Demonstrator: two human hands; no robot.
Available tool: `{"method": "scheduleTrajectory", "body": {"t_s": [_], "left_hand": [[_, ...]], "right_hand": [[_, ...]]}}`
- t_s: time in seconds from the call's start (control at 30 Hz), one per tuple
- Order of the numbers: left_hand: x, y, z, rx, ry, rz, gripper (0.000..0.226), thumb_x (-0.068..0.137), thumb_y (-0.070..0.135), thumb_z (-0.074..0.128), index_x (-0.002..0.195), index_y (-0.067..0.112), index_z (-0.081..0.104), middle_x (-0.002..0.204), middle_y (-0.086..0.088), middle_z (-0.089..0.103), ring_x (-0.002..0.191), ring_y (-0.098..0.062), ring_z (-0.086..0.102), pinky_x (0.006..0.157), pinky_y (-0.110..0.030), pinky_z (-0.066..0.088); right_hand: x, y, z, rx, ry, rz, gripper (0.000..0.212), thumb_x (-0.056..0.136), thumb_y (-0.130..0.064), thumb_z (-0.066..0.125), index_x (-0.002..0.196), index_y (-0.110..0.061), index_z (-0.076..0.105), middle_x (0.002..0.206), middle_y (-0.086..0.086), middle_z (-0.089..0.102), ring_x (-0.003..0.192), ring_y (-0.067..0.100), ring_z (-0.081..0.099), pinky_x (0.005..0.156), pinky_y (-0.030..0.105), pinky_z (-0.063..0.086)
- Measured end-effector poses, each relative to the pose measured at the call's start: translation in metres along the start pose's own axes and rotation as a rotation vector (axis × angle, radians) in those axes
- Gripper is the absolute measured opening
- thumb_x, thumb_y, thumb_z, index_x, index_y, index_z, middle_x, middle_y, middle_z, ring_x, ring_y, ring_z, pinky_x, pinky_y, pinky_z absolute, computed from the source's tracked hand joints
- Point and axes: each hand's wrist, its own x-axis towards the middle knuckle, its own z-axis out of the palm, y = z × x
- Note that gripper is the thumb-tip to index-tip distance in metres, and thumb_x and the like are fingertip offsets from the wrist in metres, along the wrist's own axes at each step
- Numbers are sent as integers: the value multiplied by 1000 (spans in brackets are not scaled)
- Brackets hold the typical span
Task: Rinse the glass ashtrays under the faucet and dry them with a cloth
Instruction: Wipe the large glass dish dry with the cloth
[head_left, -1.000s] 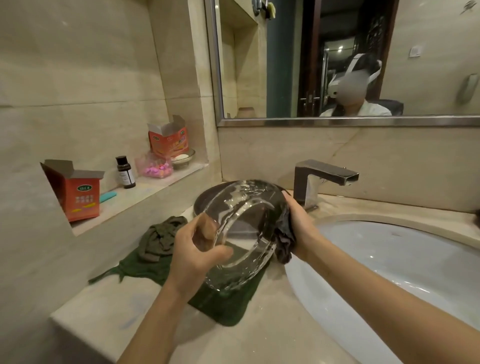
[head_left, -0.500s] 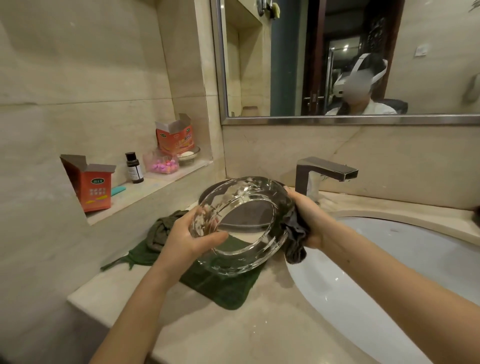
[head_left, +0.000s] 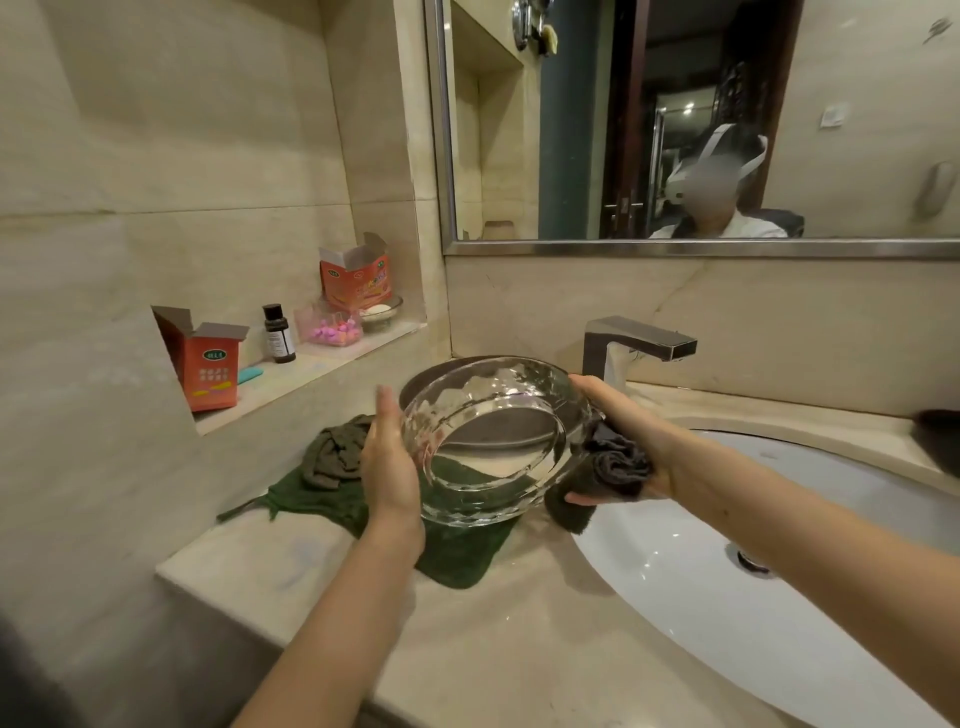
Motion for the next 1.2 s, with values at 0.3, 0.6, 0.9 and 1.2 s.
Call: {"method": "scheduleTrajectory", "body": {"t_s": [0.3,0.6,0.9,1.2], "left_hand": [[-11,9,-1,-130,1,-476,29,86,39,57,93,11,61,90,-11,64,86,-28,57,94,-51,39],[-2,14,-5,-39,-178,-561,9,82,15,63,83,7,62,64,-10,70,56,-23,66,65,-34,47],[43,12,18,-126,-195,-536,23,73,-15,45,88,0,54,101,-24,65,85,-32,67,74,-40,52],[151,6,55,-20,-152,-331,24,76,-14,42,87,2,57,112,-14,61,75,-22,66,69,-27,57]], "right_hand": [[-11,13,-8,36,-56,27,46,83,-54,52,98,-12,60,94,16,65,85,30,63,63,34,57],[-5,39,-9,82,-62,36,30,75,-33,61,85,-5,61,62,9,67,49,18,62,52,22,51],[28,-21,-30,-358,-57,-148,53,67,-52,62,103,-14,63,83,7,73,65,17,69,60,25,51],[135,-67,-31,-579,208,-298,39,66,-33,69,98,-13,60,92,11,68,80,24,66,78,38,56]]}}
